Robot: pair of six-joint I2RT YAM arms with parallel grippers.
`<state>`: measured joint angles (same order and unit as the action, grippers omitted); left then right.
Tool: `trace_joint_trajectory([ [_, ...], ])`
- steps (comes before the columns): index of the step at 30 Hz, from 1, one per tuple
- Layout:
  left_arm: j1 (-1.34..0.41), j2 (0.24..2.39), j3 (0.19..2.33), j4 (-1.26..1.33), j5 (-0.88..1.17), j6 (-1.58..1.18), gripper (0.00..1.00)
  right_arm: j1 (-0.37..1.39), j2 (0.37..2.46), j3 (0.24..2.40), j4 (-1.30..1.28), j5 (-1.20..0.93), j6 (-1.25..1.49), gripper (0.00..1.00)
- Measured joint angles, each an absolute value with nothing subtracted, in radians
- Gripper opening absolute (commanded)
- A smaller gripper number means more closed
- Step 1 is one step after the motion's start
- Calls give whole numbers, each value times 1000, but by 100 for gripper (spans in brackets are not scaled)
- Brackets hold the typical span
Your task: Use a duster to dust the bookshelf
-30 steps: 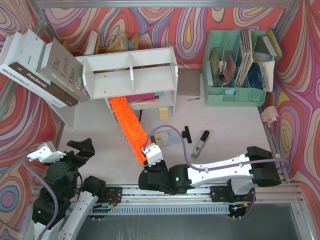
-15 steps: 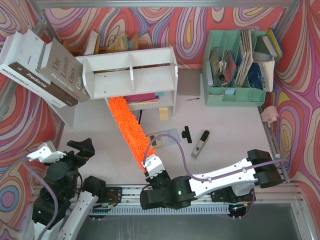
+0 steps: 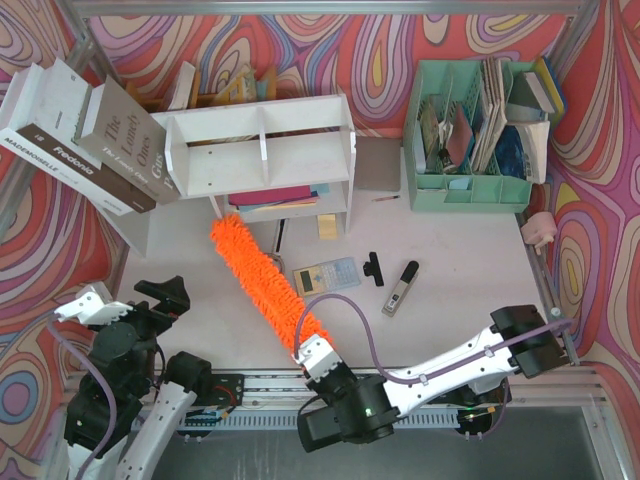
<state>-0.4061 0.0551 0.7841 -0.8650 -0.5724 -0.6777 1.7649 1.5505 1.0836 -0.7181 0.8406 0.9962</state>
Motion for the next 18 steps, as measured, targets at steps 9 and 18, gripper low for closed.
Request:
trace_joint_trajectory([
  [9,-406,60,784,-865,-572,-678,99,1834,1566,1055,-821,816,1063,0],
  [18,-406,62,784,-865,-572,-678,98,1828,1637,1049,-980,870,1285,0],
])
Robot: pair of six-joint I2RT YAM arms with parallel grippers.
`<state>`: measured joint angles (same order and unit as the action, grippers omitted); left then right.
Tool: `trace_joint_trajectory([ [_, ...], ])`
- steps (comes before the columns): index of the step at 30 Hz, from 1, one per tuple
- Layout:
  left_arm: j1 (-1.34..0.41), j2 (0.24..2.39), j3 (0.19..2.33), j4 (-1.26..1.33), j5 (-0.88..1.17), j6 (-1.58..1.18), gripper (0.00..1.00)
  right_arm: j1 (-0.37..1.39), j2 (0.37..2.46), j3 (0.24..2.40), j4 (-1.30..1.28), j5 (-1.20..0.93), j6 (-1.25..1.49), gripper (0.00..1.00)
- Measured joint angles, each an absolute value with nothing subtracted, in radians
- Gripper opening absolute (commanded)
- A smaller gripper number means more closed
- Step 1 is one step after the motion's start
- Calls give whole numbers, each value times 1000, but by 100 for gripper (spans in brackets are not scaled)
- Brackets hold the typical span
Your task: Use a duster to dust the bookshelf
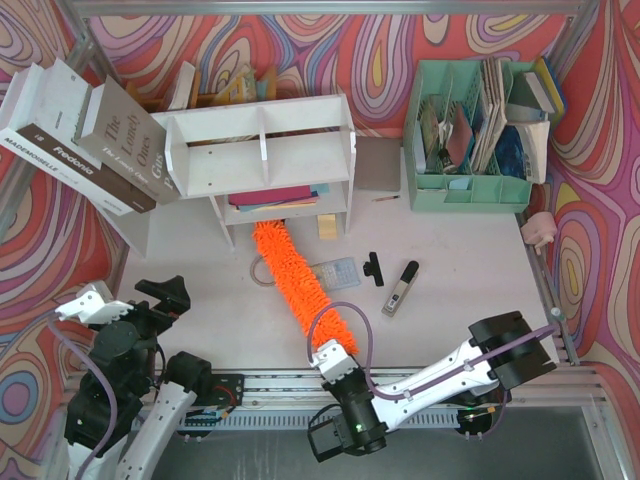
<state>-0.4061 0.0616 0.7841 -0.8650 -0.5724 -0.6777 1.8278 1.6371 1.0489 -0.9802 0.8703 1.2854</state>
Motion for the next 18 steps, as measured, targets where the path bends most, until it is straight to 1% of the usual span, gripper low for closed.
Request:
trace_joint_trajectory([
  [11,-406,62,784,-865,-572,-678,98,1765,1637,1007,-986,887,1362,0],
  [14,-406,62,784,-865,-572,-678,98,1728,1611,989,-950,887,1331,0],
  [18,-406,62,784,-865,-572,-678,98,1700,1621,999,-831,896,1198,0],
])
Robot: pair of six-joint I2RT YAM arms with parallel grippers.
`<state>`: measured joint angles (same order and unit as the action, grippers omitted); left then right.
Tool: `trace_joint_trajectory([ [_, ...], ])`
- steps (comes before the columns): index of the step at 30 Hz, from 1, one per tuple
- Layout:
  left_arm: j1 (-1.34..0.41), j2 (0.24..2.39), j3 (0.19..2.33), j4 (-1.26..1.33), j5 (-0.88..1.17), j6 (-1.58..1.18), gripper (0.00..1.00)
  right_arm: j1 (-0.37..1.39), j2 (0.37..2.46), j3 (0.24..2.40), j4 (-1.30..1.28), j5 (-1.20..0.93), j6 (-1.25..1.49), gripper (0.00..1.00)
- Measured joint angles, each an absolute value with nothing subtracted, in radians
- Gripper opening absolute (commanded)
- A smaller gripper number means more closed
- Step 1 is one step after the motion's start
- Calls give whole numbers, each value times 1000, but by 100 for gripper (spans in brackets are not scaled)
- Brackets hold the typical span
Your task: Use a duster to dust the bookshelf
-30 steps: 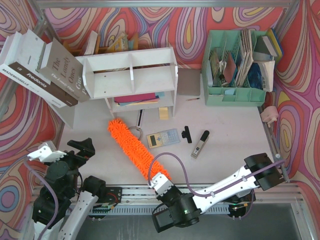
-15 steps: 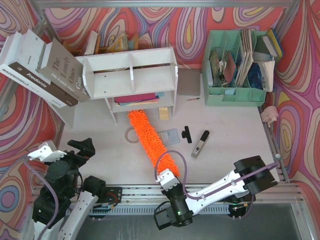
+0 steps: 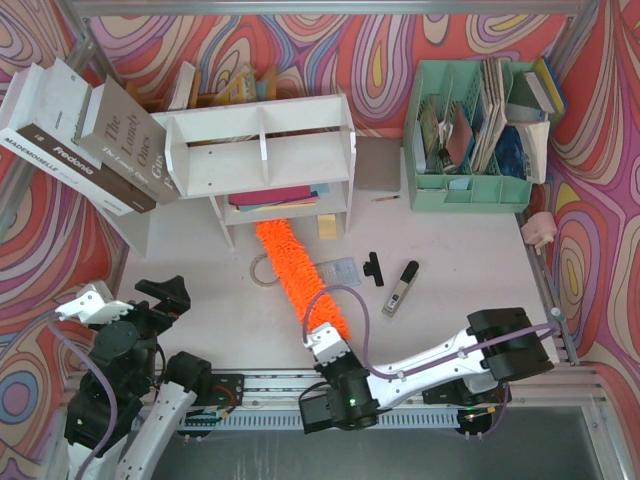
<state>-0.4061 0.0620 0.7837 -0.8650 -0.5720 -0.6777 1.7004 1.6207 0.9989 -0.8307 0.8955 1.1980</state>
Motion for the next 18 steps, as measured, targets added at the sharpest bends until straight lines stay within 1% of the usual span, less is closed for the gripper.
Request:
trace_joint_trajectory([
  [5,-406,62,784,-865,-572,-678,98,1694,1697,1049,-684,898,1039,0],
  [8,-406,62,784,-865,-572,-678,99,1695,1723,1059,-654,899,1027,0],
  [11,-406,62,784,-865,-572,-678,98,1692,1721,1059,-718,913,1143,0],
  [15,-406,62,783,-865,-572,-678,99,1682,1687,1031,-877,926,1403,0],
  [18,-406,62,783,-865,-572,-678,99,1674,1659,1004,-952,927,1504,0],
])
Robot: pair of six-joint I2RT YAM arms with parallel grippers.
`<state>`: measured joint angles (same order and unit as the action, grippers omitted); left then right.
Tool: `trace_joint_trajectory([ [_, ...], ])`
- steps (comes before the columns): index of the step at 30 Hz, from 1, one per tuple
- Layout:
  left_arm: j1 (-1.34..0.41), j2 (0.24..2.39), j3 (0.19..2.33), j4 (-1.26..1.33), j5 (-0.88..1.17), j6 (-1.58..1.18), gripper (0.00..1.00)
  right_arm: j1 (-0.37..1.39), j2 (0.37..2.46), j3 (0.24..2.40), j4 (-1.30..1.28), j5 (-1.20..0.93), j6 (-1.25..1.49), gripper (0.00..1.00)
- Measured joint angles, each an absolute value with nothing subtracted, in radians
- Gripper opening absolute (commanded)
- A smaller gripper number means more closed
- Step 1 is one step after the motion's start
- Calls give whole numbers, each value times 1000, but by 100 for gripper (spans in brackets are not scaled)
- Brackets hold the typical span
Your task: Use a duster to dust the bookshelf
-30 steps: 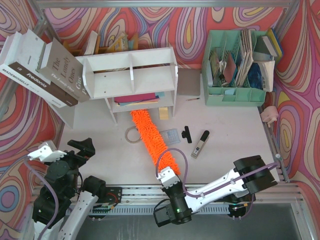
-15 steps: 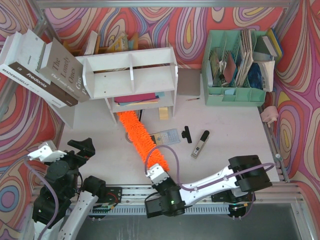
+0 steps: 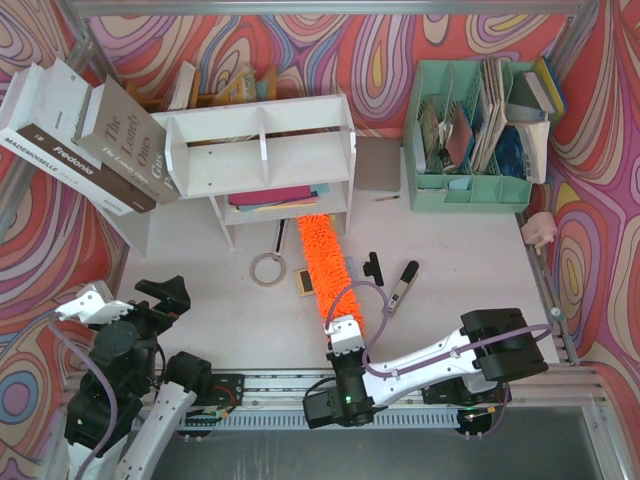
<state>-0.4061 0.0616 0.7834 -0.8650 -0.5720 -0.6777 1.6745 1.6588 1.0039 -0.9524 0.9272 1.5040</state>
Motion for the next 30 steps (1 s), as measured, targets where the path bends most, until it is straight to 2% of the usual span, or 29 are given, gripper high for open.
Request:
trace_joint_trajectory([
  [5,-406,62,783,-865,-572,-678,98,1673,1686,1029,-945,928,1472,0],
  [14,-406,62,783,-865,-572,-678,98,1678,1721,1024,-628,934,1107,0],
  [17,-406,62,783,-865,-572,-678,98,1678,1705,1006,-672,944,1197,0],
  [24,-406,62,783,-865,-571,-678,99,1675,1684,993,-970,949,1600,0],
  [27,-406,62,783,-865,-569,-678,98,1675,1686,996,-972,950,1571,0],
  [30,-406,62,783,-865,-569,-678,99,1678,1713,1014,-841,957,1361,0],
])
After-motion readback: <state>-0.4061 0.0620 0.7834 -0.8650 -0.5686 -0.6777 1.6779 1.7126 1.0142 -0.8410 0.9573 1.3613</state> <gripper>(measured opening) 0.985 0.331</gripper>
